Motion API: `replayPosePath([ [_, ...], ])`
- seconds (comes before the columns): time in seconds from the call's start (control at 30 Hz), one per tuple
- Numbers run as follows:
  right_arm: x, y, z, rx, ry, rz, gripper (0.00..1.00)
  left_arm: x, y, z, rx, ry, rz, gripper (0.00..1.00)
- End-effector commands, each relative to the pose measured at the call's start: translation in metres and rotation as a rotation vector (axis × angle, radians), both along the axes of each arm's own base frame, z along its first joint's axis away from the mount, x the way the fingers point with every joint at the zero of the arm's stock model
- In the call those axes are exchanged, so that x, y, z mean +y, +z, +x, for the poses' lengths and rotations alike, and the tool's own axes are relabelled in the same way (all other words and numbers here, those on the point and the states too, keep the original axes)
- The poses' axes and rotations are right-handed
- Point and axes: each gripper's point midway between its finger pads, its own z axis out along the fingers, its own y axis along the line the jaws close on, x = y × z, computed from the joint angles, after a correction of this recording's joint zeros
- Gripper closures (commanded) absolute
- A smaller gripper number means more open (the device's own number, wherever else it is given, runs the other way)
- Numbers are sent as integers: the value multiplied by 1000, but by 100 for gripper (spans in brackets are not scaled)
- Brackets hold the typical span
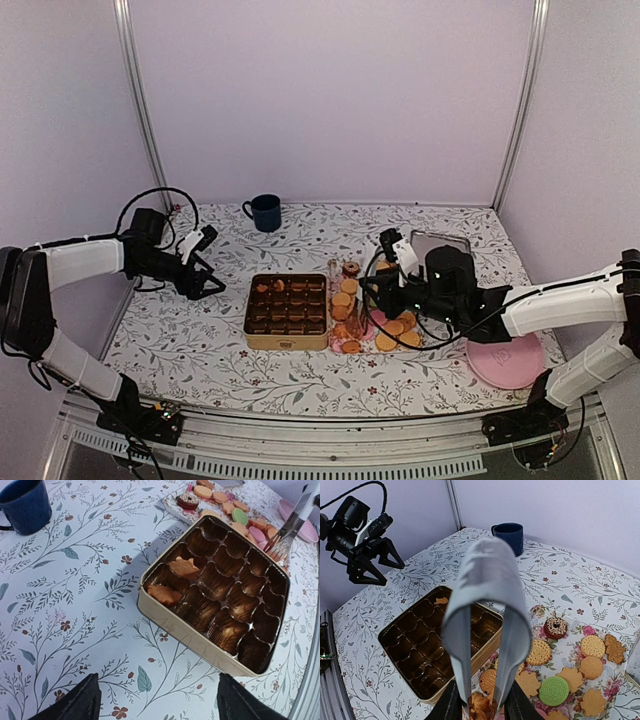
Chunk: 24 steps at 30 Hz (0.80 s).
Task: Pack the cookies
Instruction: Pick up the fake cookies from the plate, then place the fake cookies in the empty pocket of the box.
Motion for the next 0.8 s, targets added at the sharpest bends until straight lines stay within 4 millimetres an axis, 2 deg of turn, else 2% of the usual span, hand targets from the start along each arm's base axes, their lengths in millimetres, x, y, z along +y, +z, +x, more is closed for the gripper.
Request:
replayPosePath([
  [0.0,-1,19,-1,-30,-1,52,77,1,13,4,-33,-4,-9,20],
  [0.27,-3,59,0,-100,-3,75,94,1,11,5,-22,0,-11,20],
  [0.43,6,103,9,-187,-6,109,96,0,12,5,-25,-2,-11,20],
  [0.53,22,122,20,-247,6,104,96,0,11,5,-20,-2,-14,20],
  [0.63,50,132,33,-293,44,86,96,0,8,4,-10,1,-15,20],
  [0.77,93,119,55,-319,103,29,95,1,6,2,-1,2,-17,20],
])
